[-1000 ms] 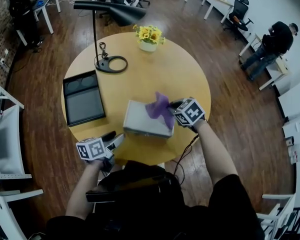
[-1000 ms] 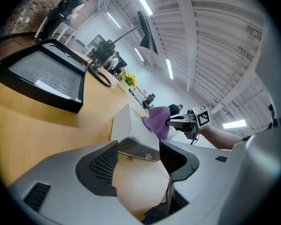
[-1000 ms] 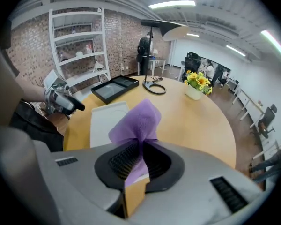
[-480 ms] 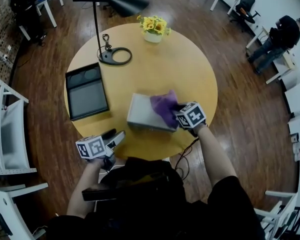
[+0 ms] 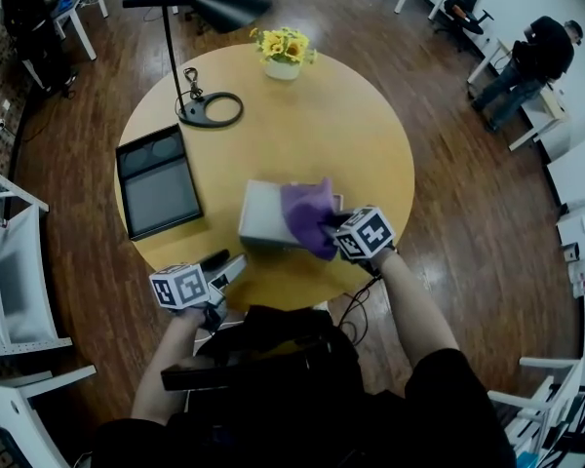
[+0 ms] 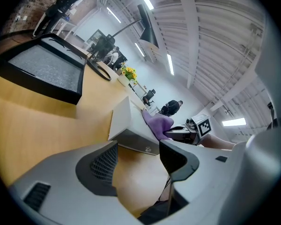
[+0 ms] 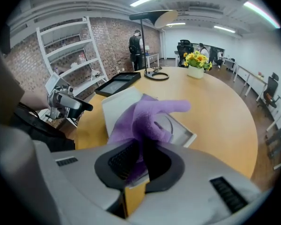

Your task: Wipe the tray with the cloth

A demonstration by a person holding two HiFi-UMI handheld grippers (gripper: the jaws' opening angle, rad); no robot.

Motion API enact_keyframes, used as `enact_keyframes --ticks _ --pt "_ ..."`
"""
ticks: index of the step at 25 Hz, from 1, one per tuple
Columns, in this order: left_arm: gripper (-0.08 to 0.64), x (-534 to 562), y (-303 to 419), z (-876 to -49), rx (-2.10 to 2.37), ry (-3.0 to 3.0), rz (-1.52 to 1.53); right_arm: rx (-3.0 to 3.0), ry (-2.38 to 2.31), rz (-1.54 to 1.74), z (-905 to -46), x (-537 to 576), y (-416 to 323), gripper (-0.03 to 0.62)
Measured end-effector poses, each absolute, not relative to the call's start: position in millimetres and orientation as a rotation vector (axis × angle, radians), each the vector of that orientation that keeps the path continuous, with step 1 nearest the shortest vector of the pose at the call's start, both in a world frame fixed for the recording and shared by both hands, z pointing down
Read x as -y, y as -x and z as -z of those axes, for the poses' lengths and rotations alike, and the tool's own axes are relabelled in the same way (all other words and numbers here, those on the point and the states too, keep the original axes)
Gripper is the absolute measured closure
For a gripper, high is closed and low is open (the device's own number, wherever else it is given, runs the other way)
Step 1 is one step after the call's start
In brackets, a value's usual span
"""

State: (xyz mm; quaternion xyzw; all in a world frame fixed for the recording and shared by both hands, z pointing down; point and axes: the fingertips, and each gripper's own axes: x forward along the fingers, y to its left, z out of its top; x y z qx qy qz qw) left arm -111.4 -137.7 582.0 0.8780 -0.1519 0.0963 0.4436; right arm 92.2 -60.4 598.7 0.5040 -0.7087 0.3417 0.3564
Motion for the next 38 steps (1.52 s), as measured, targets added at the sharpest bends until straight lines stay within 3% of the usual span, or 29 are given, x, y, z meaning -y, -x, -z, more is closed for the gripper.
enact_keyframes --ticks 23,38 --pt "0.29 142.6 86.7 -569.7 0.406 -2.187 -0.174 1.942 -1.148 -0.862 -596.1 11.8 -65.0 0.556" --pt "0.289 169.3 22.5 -516.3 0.535 -2.248 -0.058 1.902 -1.393 -0.55 -455.9 64.9 -249.9 0.557"
